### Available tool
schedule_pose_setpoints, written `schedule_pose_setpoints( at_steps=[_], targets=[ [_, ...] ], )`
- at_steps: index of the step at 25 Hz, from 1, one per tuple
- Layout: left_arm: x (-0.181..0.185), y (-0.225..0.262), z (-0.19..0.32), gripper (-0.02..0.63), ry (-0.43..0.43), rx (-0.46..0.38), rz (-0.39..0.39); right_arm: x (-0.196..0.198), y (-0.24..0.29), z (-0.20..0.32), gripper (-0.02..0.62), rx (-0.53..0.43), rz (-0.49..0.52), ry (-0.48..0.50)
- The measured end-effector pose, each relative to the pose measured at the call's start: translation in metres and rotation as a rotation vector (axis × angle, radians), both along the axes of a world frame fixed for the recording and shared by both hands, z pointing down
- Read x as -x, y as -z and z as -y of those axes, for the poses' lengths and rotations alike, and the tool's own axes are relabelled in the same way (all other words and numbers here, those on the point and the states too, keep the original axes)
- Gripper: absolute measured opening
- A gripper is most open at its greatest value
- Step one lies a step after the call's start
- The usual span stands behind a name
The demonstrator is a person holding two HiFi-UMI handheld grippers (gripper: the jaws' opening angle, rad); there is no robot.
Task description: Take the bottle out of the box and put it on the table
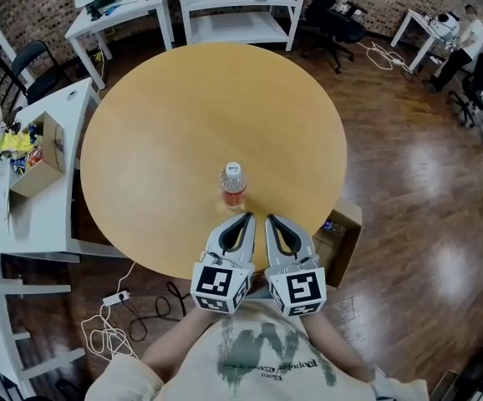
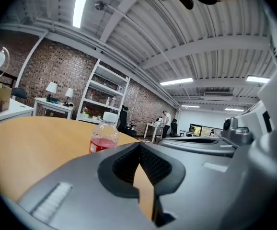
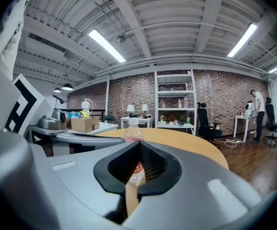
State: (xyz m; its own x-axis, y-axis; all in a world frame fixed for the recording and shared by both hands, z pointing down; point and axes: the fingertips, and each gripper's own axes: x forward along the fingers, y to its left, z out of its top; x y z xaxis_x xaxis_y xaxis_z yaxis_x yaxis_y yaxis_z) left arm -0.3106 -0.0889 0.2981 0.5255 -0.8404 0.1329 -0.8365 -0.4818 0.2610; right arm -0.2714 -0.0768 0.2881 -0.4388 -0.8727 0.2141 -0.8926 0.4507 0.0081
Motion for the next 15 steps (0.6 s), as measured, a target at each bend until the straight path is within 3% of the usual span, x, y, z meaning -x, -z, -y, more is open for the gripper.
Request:
schedule_pose_setpoints(
  at_steps=[15],
  targets=[
    [-0.0095, 0.0042, -0.0051, 0.000, -0.034, -0.017, 0.006, -0.0034, -0.0067, -0.0038, 0.000, 0.029, 0.011, -0.012]
  ],
)
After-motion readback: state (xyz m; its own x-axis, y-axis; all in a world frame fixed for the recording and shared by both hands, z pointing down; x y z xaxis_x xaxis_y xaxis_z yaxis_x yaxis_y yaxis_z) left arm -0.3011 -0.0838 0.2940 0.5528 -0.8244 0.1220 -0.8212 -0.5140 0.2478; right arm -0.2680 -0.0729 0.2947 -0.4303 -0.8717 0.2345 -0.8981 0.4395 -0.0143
